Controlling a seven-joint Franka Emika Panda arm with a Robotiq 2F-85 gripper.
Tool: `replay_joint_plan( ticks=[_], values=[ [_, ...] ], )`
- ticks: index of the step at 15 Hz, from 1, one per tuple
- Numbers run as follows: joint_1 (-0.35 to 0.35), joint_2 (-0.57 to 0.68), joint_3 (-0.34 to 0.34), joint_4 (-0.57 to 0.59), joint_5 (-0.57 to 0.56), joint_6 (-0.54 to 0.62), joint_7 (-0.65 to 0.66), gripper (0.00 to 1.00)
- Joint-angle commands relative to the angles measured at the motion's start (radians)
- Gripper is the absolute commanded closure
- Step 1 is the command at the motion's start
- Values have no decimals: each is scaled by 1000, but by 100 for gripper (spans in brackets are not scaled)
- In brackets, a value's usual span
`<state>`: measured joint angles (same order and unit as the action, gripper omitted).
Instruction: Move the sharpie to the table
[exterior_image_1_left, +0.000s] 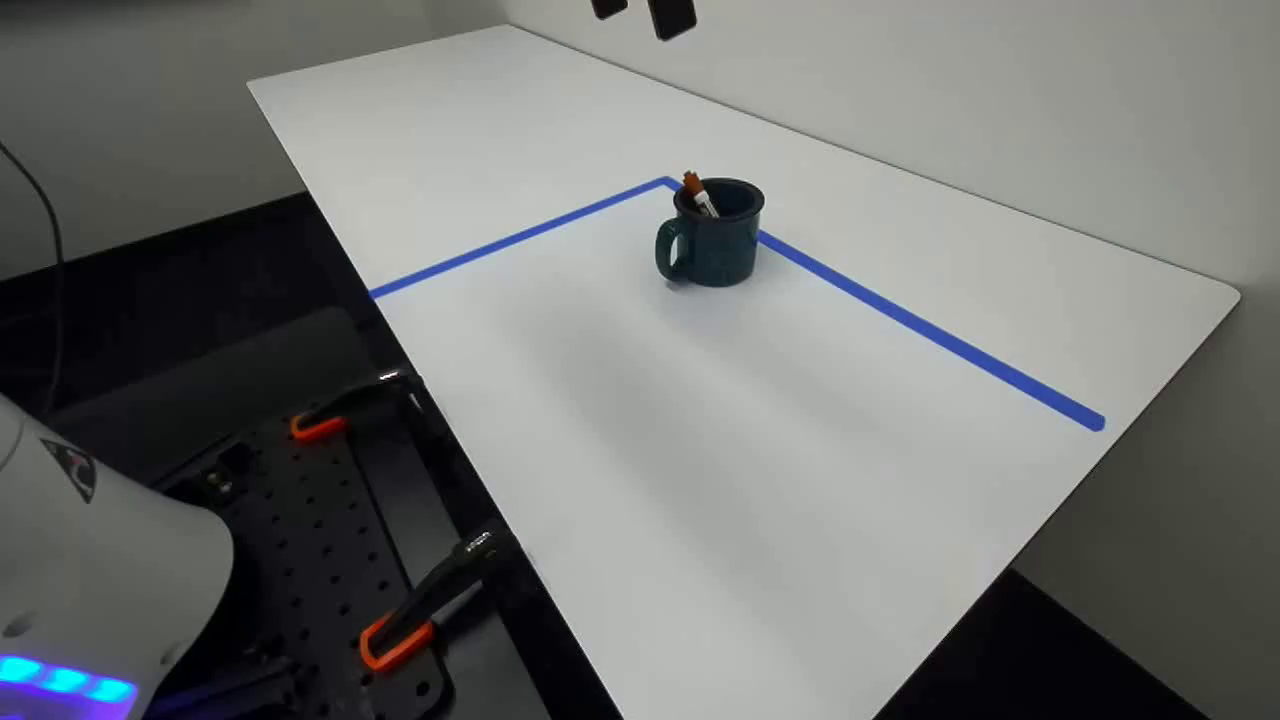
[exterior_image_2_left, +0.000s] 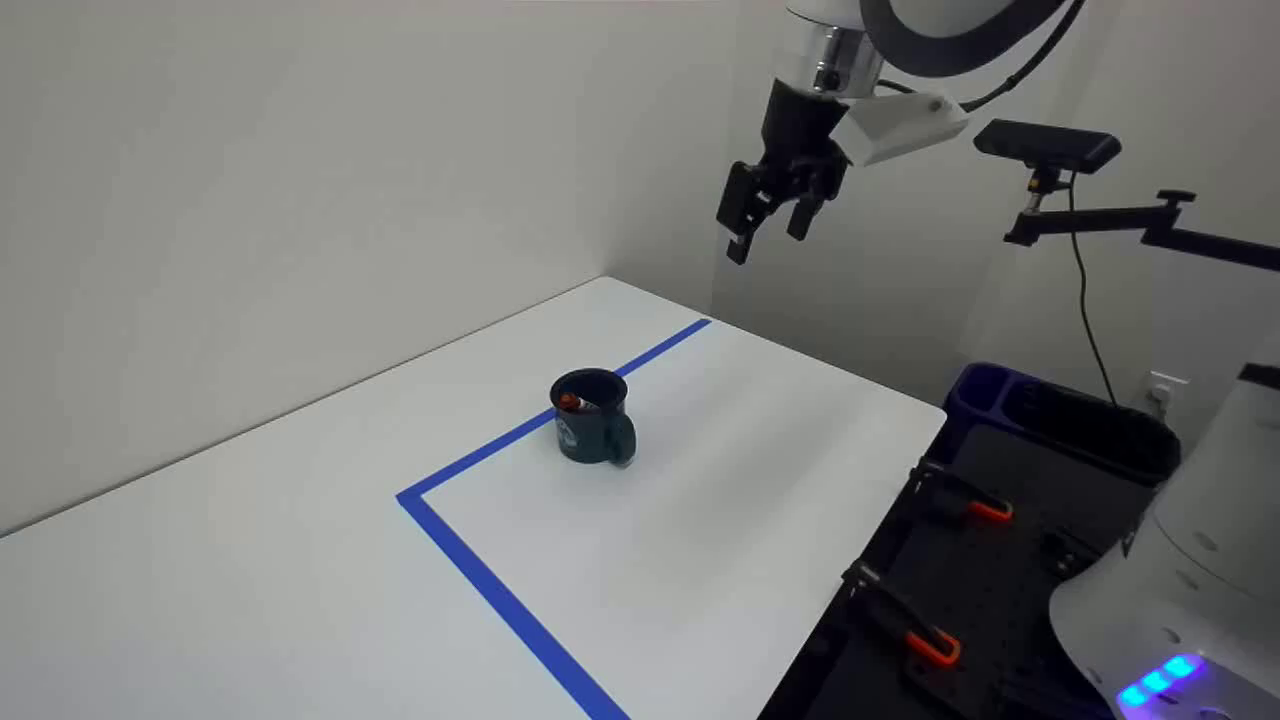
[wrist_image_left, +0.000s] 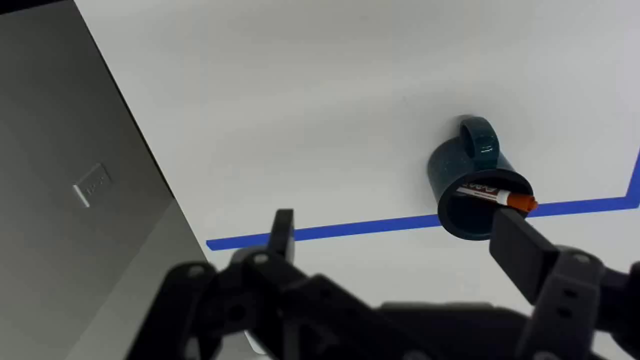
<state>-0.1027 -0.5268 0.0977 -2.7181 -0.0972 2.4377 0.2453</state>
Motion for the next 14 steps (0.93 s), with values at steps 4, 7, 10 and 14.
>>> replay_joint_plan(
  ticks=[4,7,10,14],
  values=[
    [5,-1,-5,2,-3,-4,2,0],
    [2,14,-6,17,5,-7,16,0],
    [-12,78,-15,88,38,-15,72,0],
    [-15,210,-23,217,98,-41,164,0]
  ],
)
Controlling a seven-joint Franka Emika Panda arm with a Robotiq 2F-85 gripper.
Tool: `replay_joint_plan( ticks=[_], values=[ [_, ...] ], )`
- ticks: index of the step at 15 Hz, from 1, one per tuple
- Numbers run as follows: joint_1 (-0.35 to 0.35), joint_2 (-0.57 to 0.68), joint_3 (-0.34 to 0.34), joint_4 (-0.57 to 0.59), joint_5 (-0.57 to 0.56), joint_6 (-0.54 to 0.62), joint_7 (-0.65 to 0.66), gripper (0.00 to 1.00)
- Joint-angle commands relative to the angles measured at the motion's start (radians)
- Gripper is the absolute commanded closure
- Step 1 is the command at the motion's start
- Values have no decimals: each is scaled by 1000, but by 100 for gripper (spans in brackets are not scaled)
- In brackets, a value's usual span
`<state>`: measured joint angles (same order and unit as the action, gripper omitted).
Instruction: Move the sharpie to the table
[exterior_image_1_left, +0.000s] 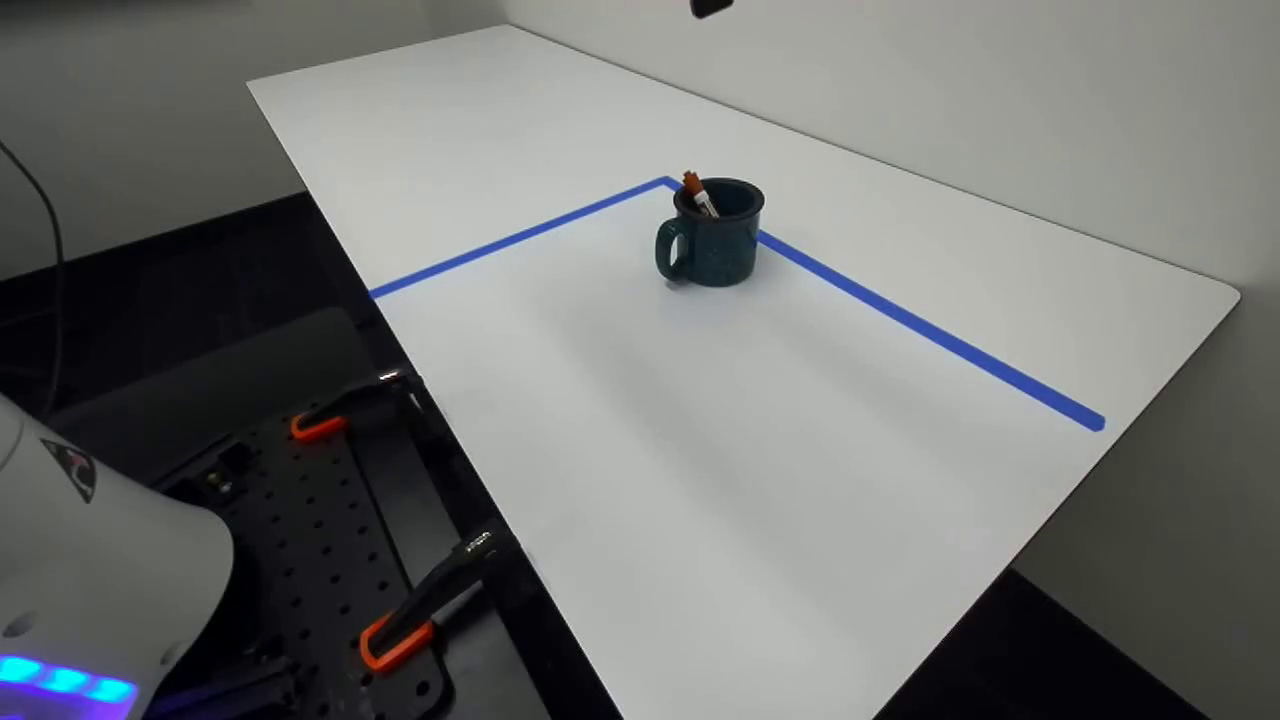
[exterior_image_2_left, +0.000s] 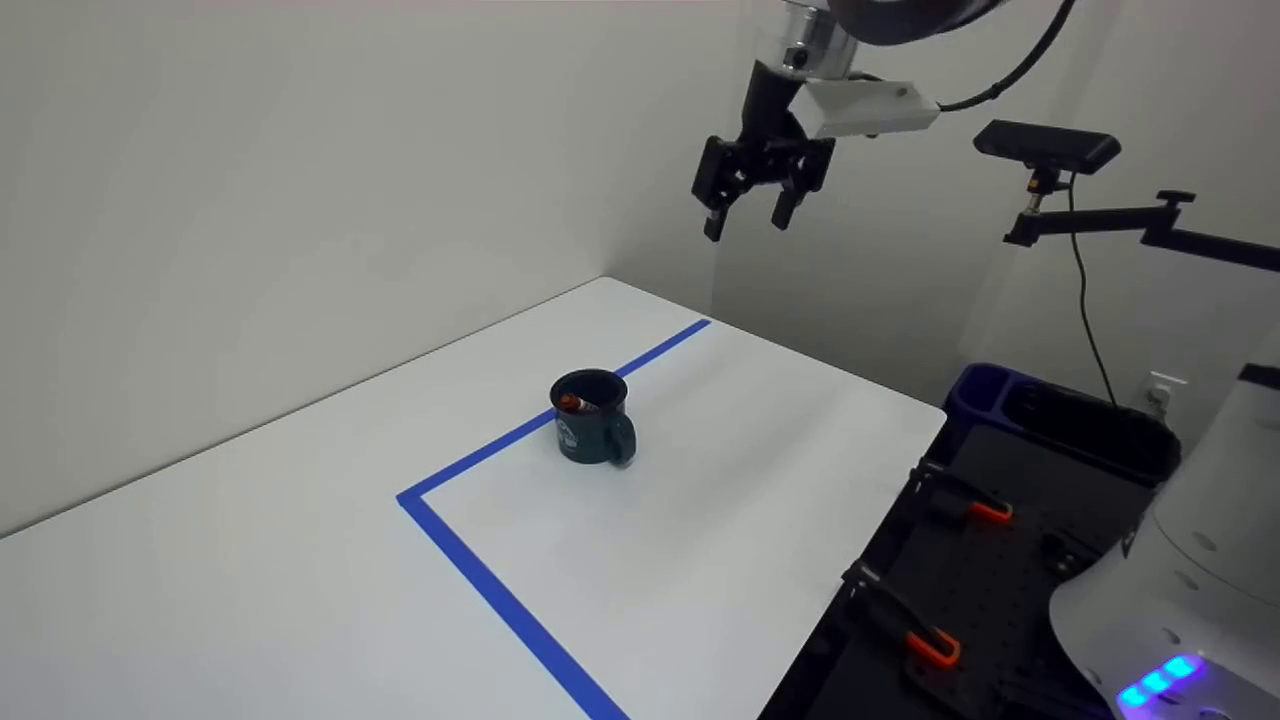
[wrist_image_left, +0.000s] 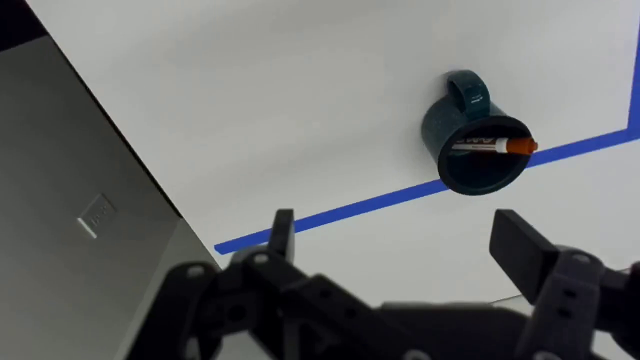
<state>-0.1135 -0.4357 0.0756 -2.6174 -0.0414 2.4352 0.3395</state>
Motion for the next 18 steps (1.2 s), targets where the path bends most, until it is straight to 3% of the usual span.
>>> replay_joint_plan(
  ticks=[1,5,13,18],
  values=[
    [-3,156,1,149,56,-46,98,0],
    [18,329,-15,286,131,-81,186,0],
    [66,647,-55,563,392,-265,212,0],
    [107,766,-59,632,449,-244,330,0]
  ],
)
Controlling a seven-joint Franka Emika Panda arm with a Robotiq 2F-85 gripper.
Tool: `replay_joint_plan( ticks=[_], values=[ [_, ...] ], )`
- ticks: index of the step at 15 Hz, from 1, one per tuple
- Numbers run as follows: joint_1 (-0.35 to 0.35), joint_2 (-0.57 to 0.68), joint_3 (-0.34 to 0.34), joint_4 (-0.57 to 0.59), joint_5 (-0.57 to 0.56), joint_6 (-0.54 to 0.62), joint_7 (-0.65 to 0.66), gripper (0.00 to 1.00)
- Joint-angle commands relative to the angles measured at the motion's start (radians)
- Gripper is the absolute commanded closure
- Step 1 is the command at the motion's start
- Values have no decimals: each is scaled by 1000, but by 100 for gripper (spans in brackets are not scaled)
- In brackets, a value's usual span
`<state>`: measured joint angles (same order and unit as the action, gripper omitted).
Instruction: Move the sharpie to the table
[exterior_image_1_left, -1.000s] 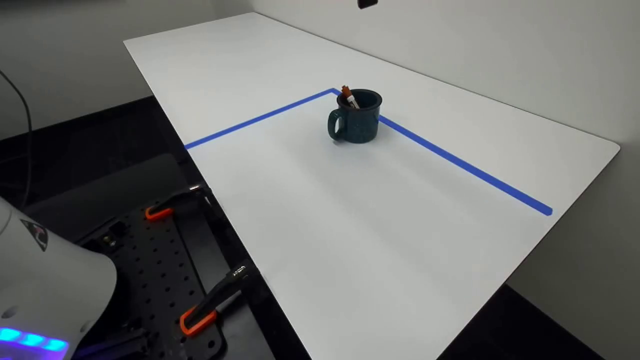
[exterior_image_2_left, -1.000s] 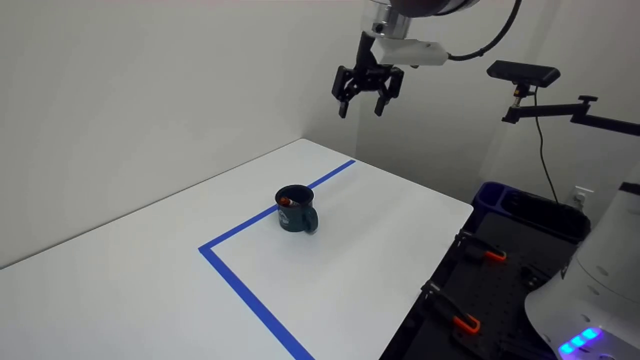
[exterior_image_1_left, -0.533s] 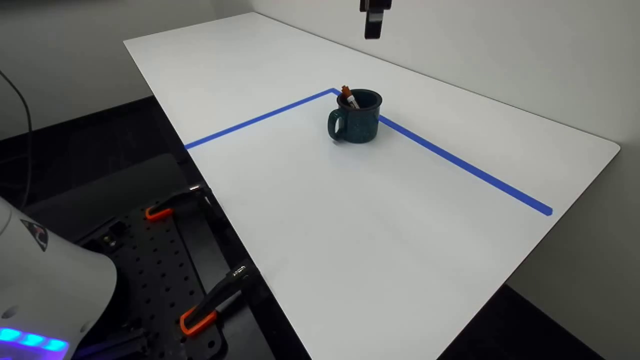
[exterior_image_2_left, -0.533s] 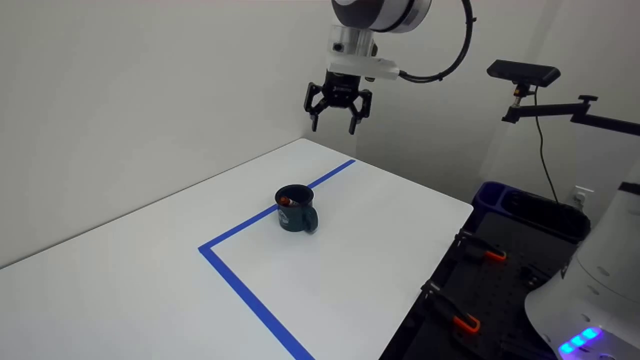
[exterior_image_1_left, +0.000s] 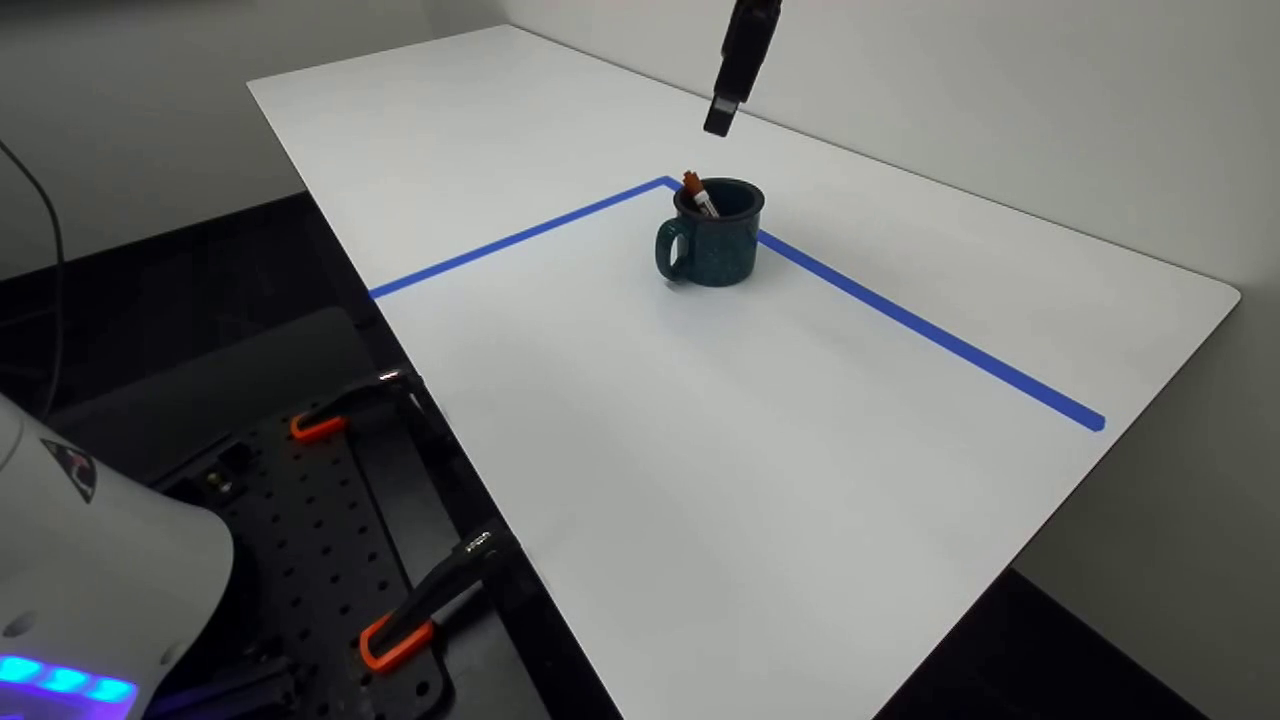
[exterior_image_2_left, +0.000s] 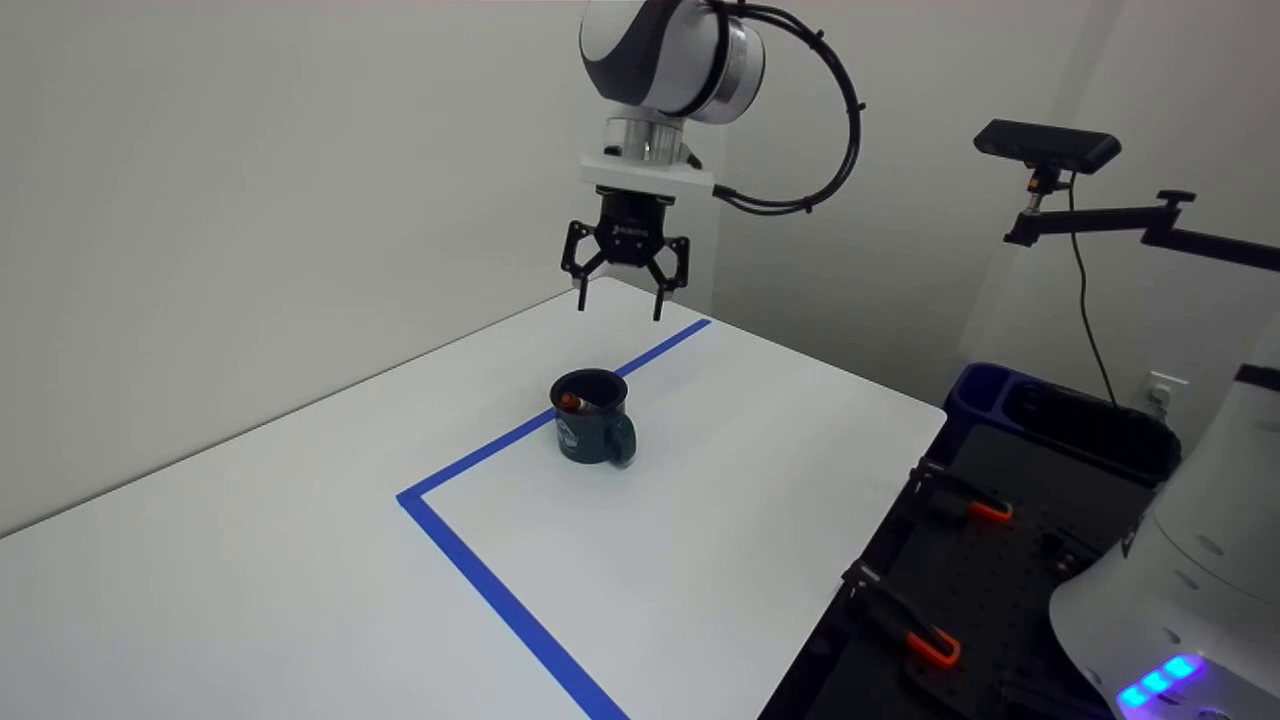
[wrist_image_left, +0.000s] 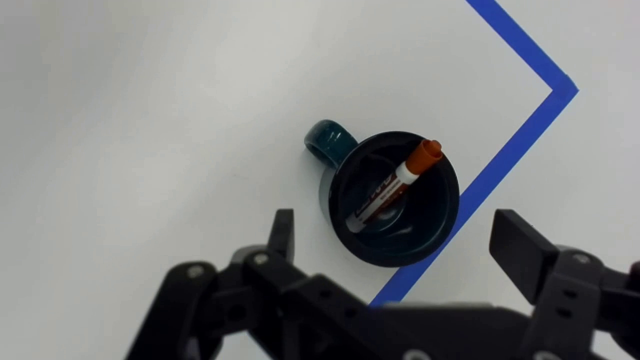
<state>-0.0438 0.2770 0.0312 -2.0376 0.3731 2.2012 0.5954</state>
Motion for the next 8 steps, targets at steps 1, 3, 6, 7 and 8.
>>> replay_joint_plan(
  ticks=[1,3,6,7,8],
  values=[
    [46,66,-15,58,39,1,95,0],
    [60,86,-14,59,47,23,128,0],
    [73,103,-16,43,52,66,166,0],
    [74,109,-16,42,56,71,174,0],
    [73,116,-15,41,61,81,181,0]
  ],
)
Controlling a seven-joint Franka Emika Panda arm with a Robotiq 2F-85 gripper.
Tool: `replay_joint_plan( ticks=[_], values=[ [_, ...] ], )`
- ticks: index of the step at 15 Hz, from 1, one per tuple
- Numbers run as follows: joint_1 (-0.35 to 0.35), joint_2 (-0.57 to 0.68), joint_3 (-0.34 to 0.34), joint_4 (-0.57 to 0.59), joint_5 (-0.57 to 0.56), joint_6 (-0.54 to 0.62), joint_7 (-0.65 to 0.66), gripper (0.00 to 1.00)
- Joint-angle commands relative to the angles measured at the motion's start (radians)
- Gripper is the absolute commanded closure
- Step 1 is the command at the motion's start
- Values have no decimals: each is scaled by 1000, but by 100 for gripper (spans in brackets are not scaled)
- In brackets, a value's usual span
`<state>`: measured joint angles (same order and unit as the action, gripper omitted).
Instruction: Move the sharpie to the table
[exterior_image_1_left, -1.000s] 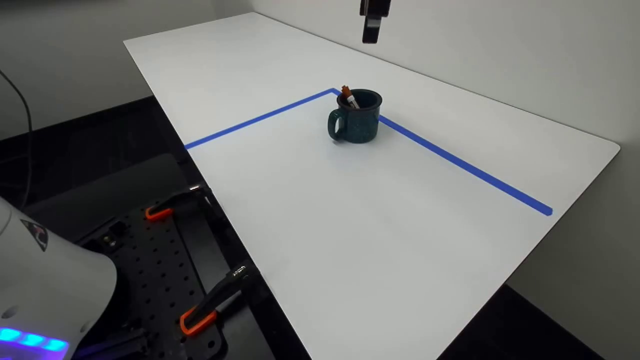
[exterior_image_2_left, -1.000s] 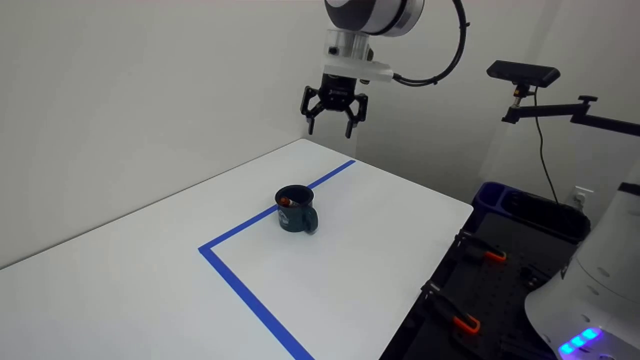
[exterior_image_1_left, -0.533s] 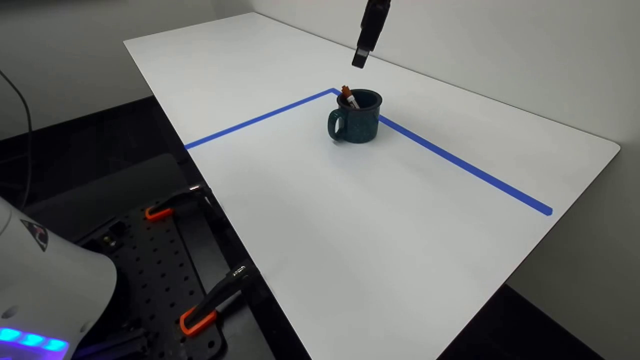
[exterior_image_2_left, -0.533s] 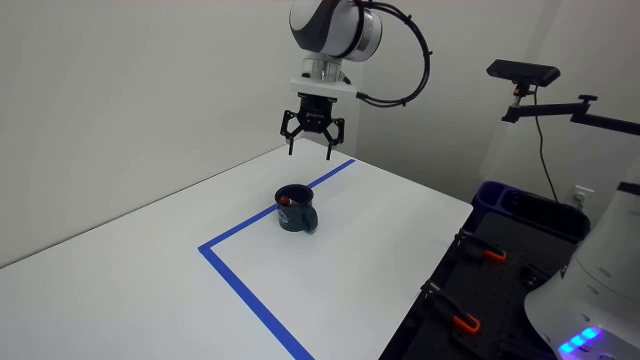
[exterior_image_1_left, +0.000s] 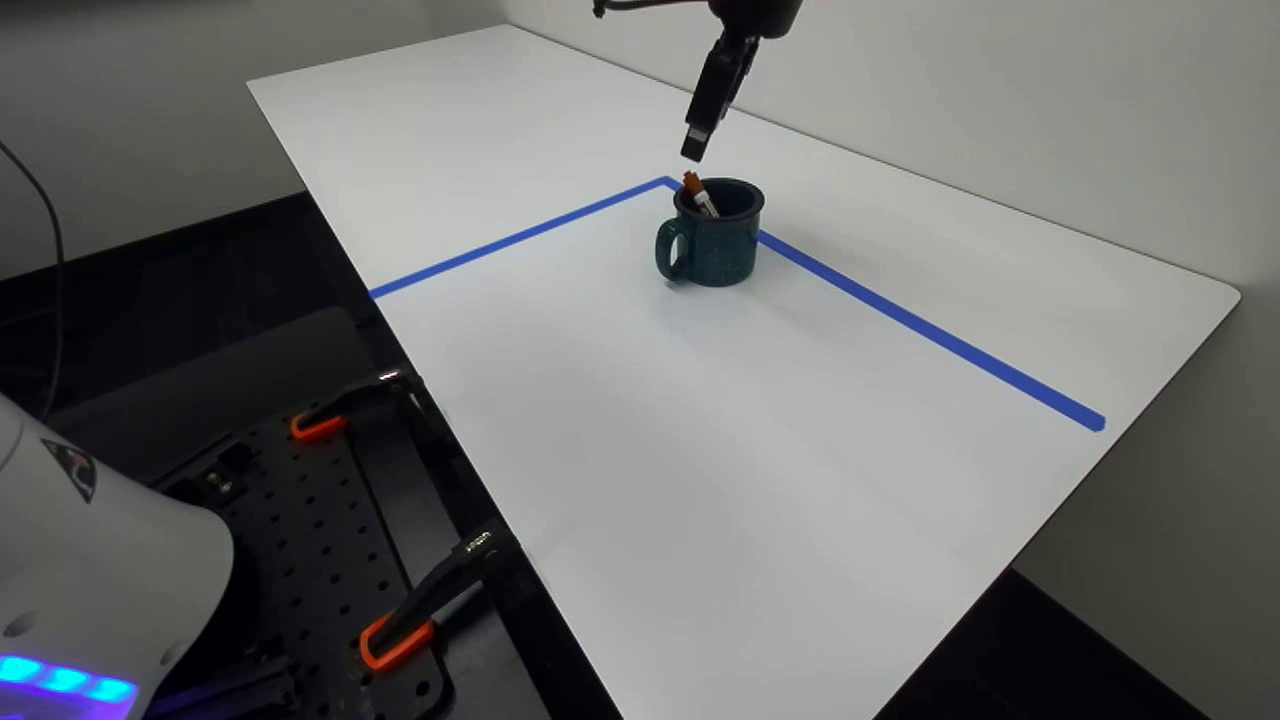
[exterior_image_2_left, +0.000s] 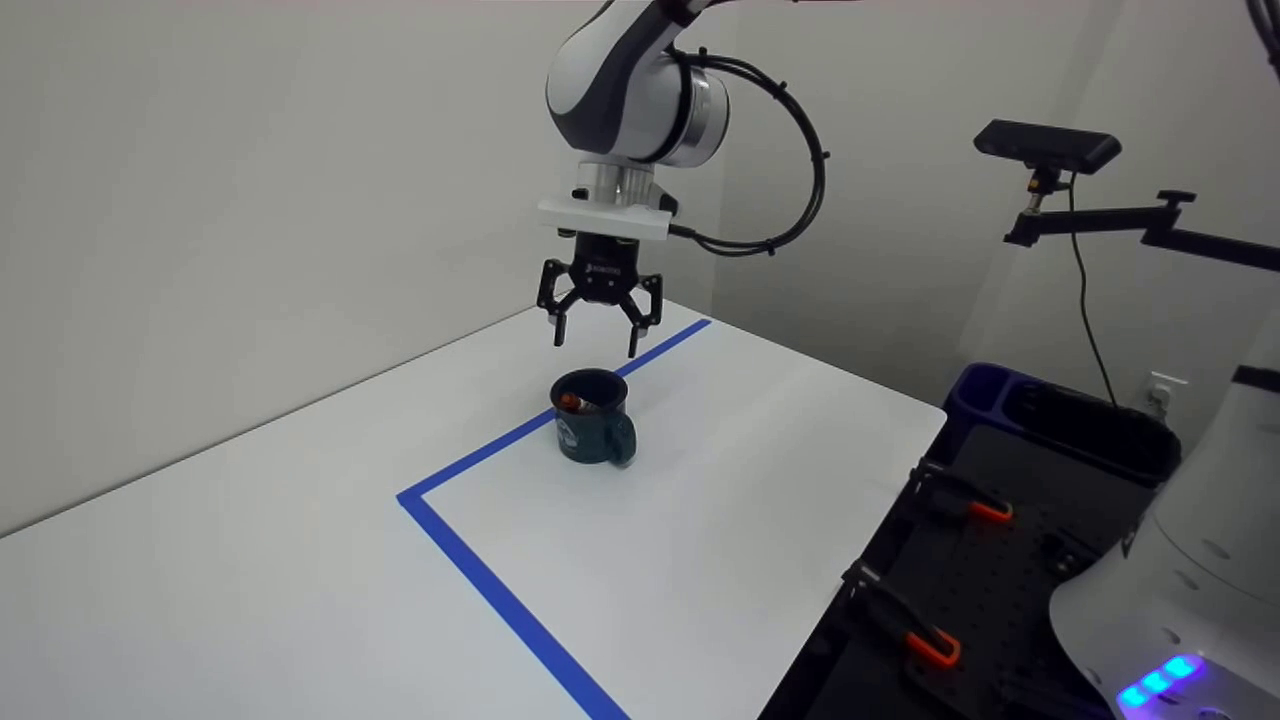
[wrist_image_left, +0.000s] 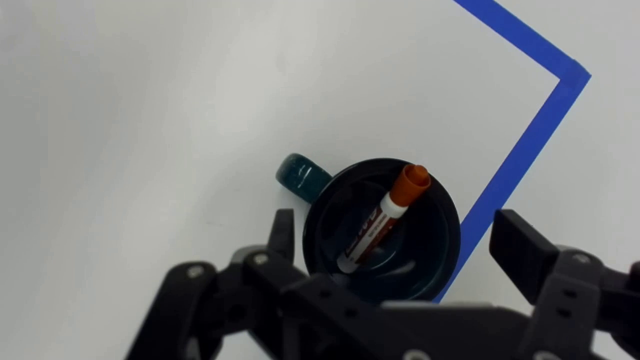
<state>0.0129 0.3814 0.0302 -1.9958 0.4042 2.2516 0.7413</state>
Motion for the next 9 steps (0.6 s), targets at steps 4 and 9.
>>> replay_joint_plan(
  ticks=[4,9],
  values=[
    [15,51,-16,11,40,49,52,0],
    [12,89,-18,30,40,65,58,27]
  ],
)
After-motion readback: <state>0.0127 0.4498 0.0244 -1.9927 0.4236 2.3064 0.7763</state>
